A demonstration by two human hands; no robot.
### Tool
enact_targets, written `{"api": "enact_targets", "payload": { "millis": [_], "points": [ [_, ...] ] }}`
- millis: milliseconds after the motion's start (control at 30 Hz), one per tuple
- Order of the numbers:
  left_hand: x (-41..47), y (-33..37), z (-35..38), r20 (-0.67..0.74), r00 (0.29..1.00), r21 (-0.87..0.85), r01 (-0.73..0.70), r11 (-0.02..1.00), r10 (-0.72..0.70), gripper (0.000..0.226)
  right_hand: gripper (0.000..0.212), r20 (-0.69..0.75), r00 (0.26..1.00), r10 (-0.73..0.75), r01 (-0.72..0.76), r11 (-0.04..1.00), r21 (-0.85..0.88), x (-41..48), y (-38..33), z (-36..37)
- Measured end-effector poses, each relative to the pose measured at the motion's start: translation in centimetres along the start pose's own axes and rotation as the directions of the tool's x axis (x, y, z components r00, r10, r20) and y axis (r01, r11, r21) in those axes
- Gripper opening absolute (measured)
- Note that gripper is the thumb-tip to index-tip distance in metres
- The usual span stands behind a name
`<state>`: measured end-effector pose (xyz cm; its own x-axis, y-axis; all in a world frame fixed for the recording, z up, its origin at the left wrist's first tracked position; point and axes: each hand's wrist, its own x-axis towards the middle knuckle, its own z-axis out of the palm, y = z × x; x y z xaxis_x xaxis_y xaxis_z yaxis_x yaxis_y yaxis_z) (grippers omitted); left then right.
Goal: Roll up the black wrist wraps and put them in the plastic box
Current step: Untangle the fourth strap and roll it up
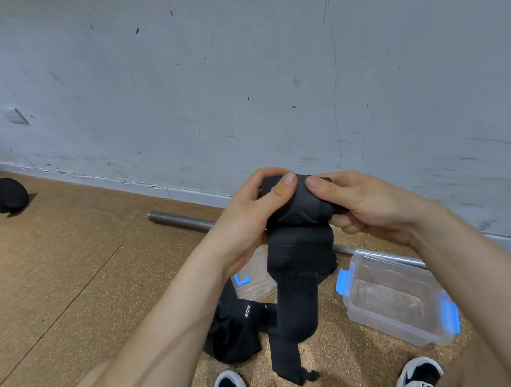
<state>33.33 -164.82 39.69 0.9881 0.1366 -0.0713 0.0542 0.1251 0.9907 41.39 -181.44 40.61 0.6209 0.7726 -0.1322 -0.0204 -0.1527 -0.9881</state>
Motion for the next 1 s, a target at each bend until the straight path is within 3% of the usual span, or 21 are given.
{"api": "enact_targets", "payload": {
  "millis": [100,233,300,400,567,767,867,1000],
  "points": [
    [0.2,-0.1,-0.3,-0.043,0.99,0.07,-0.131,0.989,0.134,0.029,0.034,-0.012,1.0,-0.011,0.012,1.0,0.029,-0.3,0.1,0.0],
    [0.3,-0.2,-0.9,0.021,0.972,0.144,-0.233,0.962,0.232,0.025,0.055,-0.002,0.989,0.151,-0.15,0.984,0.098,-0.5,0.1,-0.4],
    [0.1,-0.2,-1.0,0.065,0.967,0.201,-0.253,0.947,0.245,0.028,0.045,0.046,0.987,0.155,-0.159,0.981,0.113,-0.4,0.4,-0.4],
    [-0.1,-0.1,-1.3,0.11,0.973,0.244,-0.224,0.943,0.203,0.036,0.026,0.066,0.992,0.107,-0.117,0.977,0.176,-0.1,0.7,-0.3],
    [-0.1,0.0,-1.3,0.035,0.999,0.025,-0.027,0.999,0.026,0.059,0.038,0.003,0.999,0.034,-0.034,0.986,0.161,0.2,0.7,-0.4],
    [-0.1,0.5,-1.2,0.014,0.996,0.229,0.08,0.97,-0.086,0.055,0.035,-0.078,0.997,-0.009,0.017,0.995,0.103,0.3,1.2,0.5],
    [0.0,0.6,-1.2,-0.018,1.0,0.201,0.022,0.979,-0.018,0.044,0.046,-0.04,0.999,0.021,-0.016,0.991,0.131,0.2,0.8,0.2],
    [-0.1,0.7,-0.9,-0.052,0.995,0.167,-0.076,0.983,0.086,0.036,0.02,0.109,0.991,0.081,-0.099,0.98,0.17,0.0,0.6,0.5]
  ]
}}
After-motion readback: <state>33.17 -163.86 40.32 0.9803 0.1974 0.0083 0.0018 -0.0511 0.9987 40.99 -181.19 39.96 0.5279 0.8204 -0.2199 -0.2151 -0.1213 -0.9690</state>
